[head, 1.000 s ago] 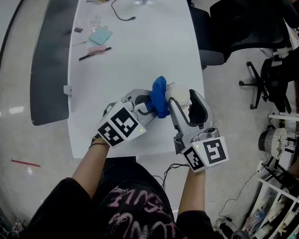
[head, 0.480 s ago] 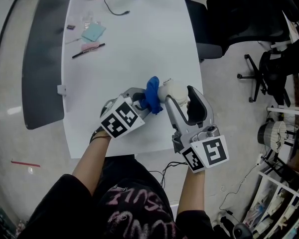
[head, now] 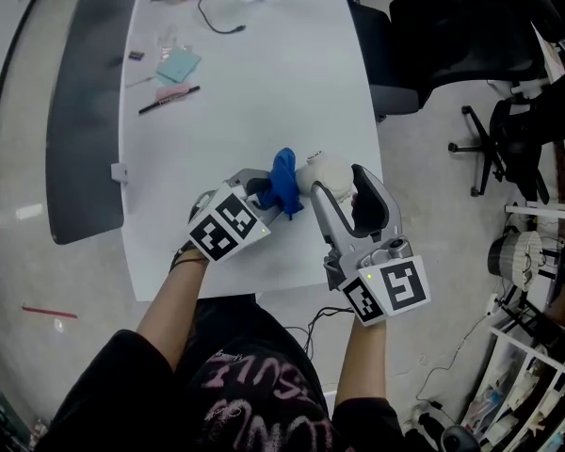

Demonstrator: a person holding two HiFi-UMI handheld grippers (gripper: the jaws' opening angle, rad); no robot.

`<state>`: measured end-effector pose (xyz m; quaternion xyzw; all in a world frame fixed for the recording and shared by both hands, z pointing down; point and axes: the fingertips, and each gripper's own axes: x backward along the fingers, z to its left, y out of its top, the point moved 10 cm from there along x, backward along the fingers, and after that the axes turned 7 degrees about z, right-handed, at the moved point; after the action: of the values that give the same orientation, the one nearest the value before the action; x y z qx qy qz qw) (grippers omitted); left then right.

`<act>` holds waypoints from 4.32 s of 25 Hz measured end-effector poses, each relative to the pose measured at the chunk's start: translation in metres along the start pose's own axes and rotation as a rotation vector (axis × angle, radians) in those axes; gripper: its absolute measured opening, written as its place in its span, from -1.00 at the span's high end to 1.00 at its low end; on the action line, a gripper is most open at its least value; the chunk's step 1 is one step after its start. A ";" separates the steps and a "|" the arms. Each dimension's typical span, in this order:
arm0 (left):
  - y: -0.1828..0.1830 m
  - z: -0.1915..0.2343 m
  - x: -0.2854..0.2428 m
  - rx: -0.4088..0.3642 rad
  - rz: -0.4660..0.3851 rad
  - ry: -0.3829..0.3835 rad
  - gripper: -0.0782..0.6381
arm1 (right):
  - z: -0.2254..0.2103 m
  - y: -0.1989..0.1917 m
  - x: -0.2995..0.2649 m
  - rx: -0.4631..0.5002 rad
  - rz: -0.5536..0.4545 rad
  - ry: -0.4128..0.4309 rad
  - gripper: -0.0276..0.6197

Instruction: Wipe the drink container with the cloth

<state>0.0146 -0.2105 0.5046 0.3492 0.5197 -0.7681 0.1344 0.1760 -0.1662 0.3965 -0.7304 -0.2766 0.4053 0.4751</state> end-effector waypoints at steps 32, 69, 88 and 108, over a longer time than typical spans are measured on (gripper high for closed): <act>0.004 -0.033 0.085 0.080 -0.220 0.194 0.49 | 0.005 0.008 0.041 -0.076 -0.123 -0.074 0.35; 0.046 -0.146 0.166 -0.086 -0.434 0.242 0.50 | 0.060 -0.011 0.211 -0.065 -0.201 -0.359 0.93; 0.050 -0.164 0.184 -0.097 -0.485 0.260 0.51 | 0.070 -0.023 0.231 -0.054 -0.170 -0.378 0.93; 0.042 -0.172 0.193 -0.095 -0.500 0.286 0.50 | 0.075 -0.025 0.232 -0.040 -0.176 -0.348 0.93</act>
<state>-0.0318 -0.0451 0.3074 0.3084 0.6386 -0.6952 -0.1177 0.2322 0.0624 0.3269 -0.6315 -0.4255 0.4767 0.4392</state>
